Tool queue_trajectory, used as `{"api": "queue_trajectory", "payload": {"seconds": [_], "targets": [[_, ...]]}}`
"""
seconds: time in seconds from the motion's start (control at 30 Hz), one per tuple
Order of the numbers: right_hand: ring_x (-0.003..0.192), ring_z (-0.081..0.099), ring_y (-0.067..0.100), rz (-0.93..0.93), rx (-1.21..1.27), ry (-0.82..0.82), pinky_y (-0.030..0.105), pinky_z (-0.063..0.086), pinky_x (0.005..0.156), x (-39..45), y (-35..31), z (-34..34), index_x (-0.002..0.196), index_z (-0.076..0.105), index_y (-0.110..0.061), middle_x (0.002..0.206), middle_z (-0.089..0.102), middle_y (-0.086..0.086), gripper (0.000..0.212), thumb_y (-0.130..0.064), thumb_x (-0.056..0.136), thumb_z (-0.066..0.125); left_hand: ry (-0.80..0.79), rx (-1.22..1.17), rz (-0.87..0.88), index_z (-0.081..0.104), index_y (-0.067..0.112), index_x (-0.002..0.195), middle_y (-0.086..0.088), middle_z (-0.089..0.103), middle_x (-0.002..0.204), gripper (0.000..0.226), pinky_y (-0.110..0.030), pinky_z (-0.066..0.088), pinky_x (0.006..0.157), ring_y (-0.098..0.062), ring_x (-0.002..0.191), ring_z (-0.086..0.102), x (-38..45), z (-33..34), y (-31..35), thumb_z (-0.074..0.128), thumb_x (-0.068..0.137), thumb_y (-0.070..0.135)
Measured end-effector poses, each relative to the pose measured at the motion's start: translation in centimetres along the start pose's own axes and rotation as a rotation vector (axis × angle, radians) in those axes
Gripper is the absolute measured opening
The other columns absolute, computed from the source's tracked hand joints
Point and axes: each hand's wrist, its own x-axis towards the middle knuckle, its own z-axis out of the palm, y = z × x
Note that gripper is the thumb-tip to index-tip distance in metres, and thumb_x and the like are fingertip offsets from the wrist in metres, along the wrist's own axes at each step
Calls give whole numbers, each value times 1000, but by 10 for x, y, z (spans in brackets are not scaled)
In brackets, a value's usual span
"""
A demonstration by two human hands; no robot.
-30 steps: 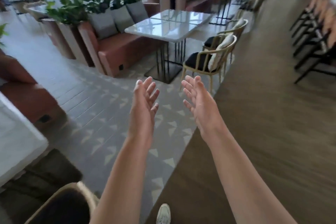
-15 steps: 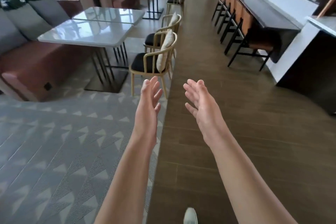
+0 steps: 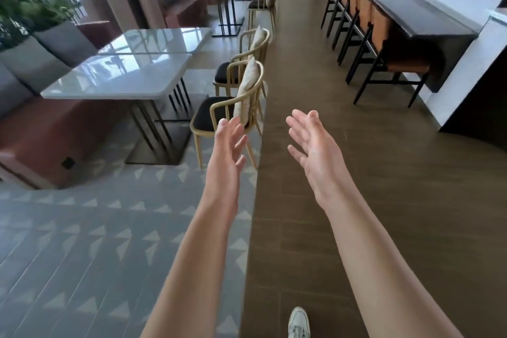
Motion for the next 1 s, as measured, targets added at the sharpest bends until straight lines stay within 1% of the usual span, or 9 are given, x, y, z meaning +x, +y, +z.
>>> {"api": "queue_trajectory", "payload": {"seconds": [0.17, 0.43, 0.6, 0.73, 0.87, 1.0], "targets": [[139, 44, 7, -31, 1, -32, 37, 37, 117, 78, -19, -9, 150, 45, -22, 149, 52, -7, 55, -51, 105, 29, -3, -28, 51, 53, 35, 141, 11, 55, 145, 48, -44, 30, 121, -3, 130, 53, 73, 40, 15, 29, 105, 56], [138, 45, 6, 22, -18, 12, 38, 37, 117, 189, -11, -11, 148, 47, -24, 147, 53, -9, 55, -52, 105, 29, -8, -23, -3, 49, 33, 148, 12, 52, 148, 53, -46, 25, 123, -1, 136, 46, 185, 57, 2, 27, 105, 55], [139, 44, 7, 9, -56, 39, 38, 37, 117, 276, -9, 7, 150, 45, -23, 150, 51, -7, 56, -52, 105, 28, -51, -50, -13, 46, 30, 150, 9, 51, 150, 54, -46, 26, 123, -5, 139, 45, 278, 56, -2, 27, 106, 54], [139, 44, 7, -31, -68, 66, 38, 37, 117, 351, -23, 33, 150, 44, -23, 150, 51, -7, 56, -52, 105, 28, -128, -87, -26, 43, 26, 152, 8, 49, 152, 55, -44, 25, 124, -5, 139, 44, 365, 59, 14, 26, 106, 52], [139, 43, 5, -47, -63, 89, 36, 37, 117, 410, -35, 53, 150, 45, -24, 150, 50, -8, 55, -52, 105, 28, -174, -53, -5, 42, 28, 153, 8, 47, 155, 56, -46, 23, 124, -5, 140, 43, 434, 65, 31, 27, 105, 54], [139, 43, 4, -38, -51, 111, 36, 36, 117, 457, -37, 58, 150, 44, -26, 150, 50, -9, 55, -53, 105, 28, -187, -23, -5, 45, 28, 151, 8, 49, 153, 53, -45, 27, 123, -6, 139, 46, 486, 75, 39, 29, 106, 52]]}}
